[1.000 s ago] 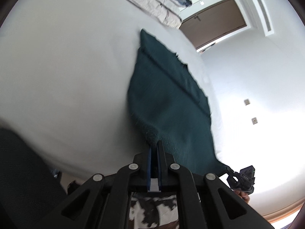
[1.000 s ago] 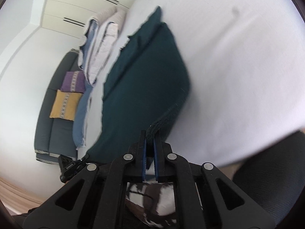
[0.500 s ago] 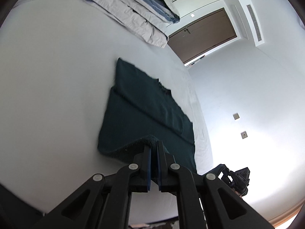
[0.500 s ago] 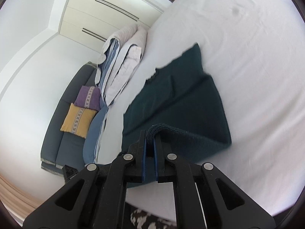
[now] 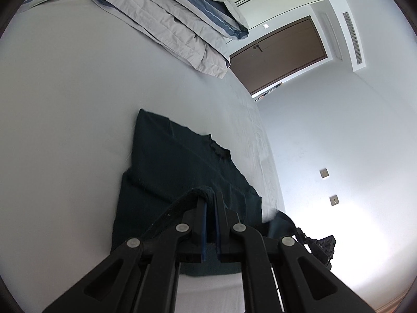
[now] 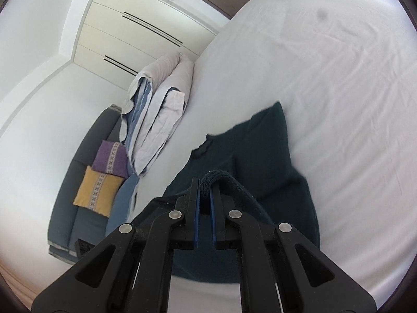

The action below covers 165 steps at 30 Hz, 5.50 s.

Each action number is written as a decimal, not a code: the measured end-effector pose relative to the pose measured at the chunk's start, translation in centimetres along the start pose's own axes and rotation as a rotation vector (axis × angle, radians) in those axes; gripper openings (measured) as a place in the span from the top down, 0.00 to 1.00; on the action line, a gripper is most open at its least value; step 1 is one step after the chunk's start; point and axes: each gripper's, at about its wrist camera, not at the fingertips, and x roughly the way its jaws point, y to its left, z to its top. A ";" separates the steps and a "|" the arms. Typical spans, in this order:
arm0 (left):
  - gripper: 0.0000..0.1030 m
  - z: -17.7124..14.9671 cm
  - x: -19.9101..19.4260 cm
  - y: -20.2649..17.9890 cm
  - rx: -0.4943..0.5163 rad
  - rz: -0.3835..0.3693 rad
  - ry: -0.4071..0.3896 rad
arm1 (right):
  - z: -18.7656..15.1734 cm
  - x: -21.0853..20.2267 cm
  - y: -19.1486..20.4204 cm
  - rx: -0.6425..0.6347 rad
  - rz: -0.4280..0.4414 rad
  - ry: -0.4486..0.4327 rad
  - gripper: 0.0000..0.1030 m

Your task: Fold small clothes

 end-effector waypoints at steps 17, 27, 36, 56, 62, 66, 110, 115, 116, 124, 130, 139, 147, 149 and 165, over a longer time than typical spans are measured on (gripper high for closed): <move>0.94 7.6 8.8 0.0 0.005 0.069 -0.002 | 5.7 11.1 -1.7 -0.027 -0.102 -0.001 0.95; 0.94 12.0 15.1 2.8 -0.028 0.158 0.021 | 10.0 18.4 -3.7 0.001 -0.188 0.008 0.95; 0.94 13.9 19.2 5.0 -0.045 0.219 0.024 | 12.0 22.5 -6.9 0.062 -0.225 -0.015 0.95; 0.45 12.2 15.9 5.2 -0.011 0.318 -0.092 | 10.7 23.3 -5.7 -0.007 -0.377 -0.125 0.21; 0.47 6.5 13.4 2.8 0.154 0.334 -0.083 | 6.5 21.2 -2.1 -0.221 -0.457 -0.049 0.32; 0.56 3.4 12.4 2.4 0.220 0.344 -0.073 | 1.9 19.7 -0.3 -0.349 -0.501 0.011 0.53; 0.93 -5.4 9.1 4.9 0.365 0.484 -0.104 | -6.5 9.2 -4.0 -0.352 -0.524 0.055 0.96; 0.93 -5.5 9.5 5.5 0.354 0.489 -0.071 | -6.7 9.2 -5.9 -0.309 -0.510 0.064 0.96; 0.93 -5.3 9.6 5.6 0.347 0.489 -0.069 | -6.6 9.4 -6.2 -0.303 -0.505 0.067 0.96; 0.82 -4.8 9.7 6.3 0.313 0.494 -0.047 | -6.6 9.9 -6.5 -0.338 -0.500 0.079 0.94; 0.62 -4.4 6.2 4.9 0.308 0.590 -0.163 | -5.7 6.9 -5.1 -0.288 -0.574 -0.026 0.51; 0.60 -3.7 12.9 -3.9 0.580 0.538 -0.164 | -6.5 15.8 1.9 -0.254 -0.044 0.134 0.51; 0.60 -4.6 17.2 0.7 0.595 0.605 -0.038 | -9.7 21.1 -3.2 -0.134 -0.021 0.268 0.76; 0.60 -4.5 16.5 1.2 0.591 0.591 -0.037 | -8.7 18.8 -5.9 -0.059 -0.015 0.197 0.78; 0.47 -2.4 15.9 -2.9 0.596 0.572 -0.123 | -3.8 15.2 -3.1 -0.065 -0.048 -0.008 0.61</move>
